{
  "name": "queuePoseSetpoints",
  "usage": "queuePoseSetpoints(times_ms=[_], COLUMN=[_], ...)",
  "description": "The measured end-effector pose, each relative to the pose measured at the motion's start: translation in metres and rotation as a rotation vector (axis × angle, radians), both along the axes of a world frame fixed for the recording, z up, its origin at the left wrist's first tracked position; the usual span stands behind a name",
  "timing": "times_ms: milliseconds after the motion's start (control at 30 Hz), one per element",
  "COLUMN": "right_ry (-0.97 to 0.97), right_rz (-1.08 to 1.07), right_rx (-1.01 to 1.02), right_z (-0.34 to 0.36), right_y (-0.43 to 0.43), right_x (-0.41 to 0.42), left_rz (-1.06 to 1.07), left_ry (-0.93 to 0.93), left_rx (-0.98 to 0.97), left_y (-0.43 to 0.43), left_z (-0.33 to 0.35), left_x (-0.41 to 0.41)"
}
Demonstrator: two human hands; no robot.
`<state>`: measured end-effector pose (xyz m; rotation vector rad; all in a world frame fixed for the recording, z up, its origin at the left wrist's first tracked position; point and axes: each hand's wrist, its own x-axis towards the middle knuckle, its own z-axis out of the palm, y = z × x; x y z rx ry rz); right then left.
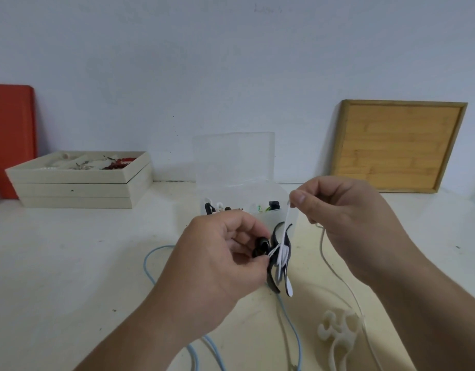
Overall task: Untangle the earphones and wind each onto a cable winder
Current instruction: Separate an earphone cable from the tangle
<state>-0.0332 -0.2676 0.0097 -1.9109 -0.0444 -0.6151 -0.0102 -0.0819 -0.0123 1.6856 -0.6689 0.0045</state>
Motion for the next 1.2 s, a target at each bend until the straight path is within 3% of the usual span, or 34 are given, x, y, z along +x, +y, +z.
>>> queuePoseSetpoints(times_ms=[233,400,500,733,1000,1200], right_ry=[0.242,0.407,0.429,0.418,0.443,0.343], right_rz=[-0.007,0.270,0.396,0.521,0.526,0.456], right_rx=[-0.044,-0.128,-0.054,-0.119,-0.240,-0.197], right_z=[-0.008,-0.021,-0.022,-0.017,-0.008,0.005], right_y=[0.002,0.019,0.024,0.018,0.014,0.008], right_x=[0.004,0.005,0.003,0.001,-0.005,-0.011], left_rz=[0.023,0.074,0.192,0.376,0.506,0.413], left_ry=[0.012,0.010,0.000,-0.027,-0.173,-0.414], left_rx=[-0.128,-0.237,-0.267,-0.245,-0.126,0.188], left_y=[-0.001,-0.001,-0.001,0.001,0.002,0.004], left_z=[0.001,0.002,0.001,0.001,-0.004,-0.010], left_x=[0.001,-0.001,0.001,0.005,0.008,0.006])
